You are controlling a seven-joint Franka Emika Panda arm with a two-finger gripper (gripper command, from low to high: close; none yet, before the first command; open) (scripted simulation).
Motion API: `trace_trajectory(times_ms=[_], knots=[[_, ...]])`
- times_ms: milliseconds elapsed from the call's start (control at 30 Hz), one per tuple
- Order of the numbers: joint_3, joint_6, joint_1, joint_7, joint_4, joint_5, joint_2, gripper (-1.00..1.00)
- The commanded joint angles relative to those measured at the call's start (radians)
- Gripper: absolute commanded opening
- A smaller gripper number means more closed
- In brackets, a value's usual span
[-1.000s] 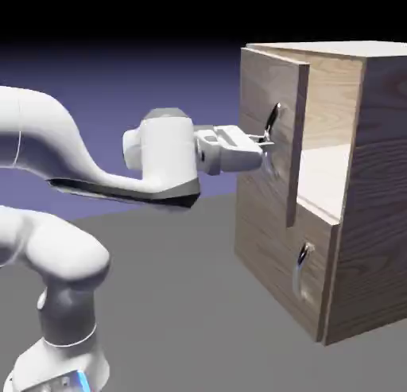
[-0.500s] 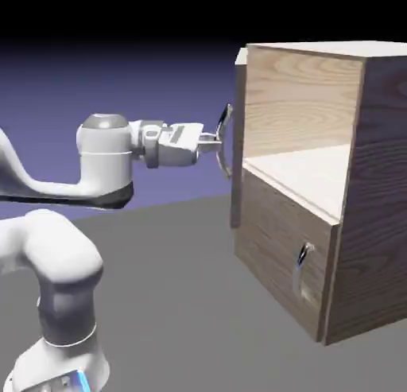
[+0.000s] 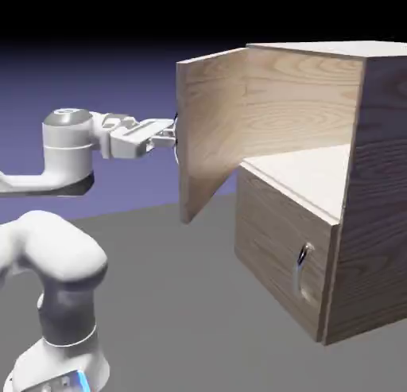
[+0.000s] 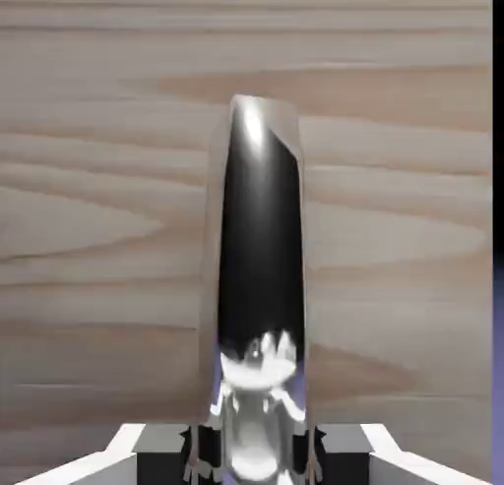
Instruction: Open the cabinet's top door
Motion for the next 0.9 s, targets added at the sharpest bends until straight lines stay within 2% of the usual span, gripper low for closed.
trace_trajectory(times_ms=[0, 200, 467, 867], knots=[[0.036, -0.034, -0.005, 0.003, 0.020, 0.035, 0.017, -1.00], [0.254, -0.240, -0.091, 0.030, 0.181, 0.219, 0.137, -1.00], [0.527, -0.501, -0.334, 0.056, 0.467, 0.391, 0.272, -1.00], [0.843, -0.802, -0.768, 0.021, 0.891, 0.534, 0.297, -1.00]])
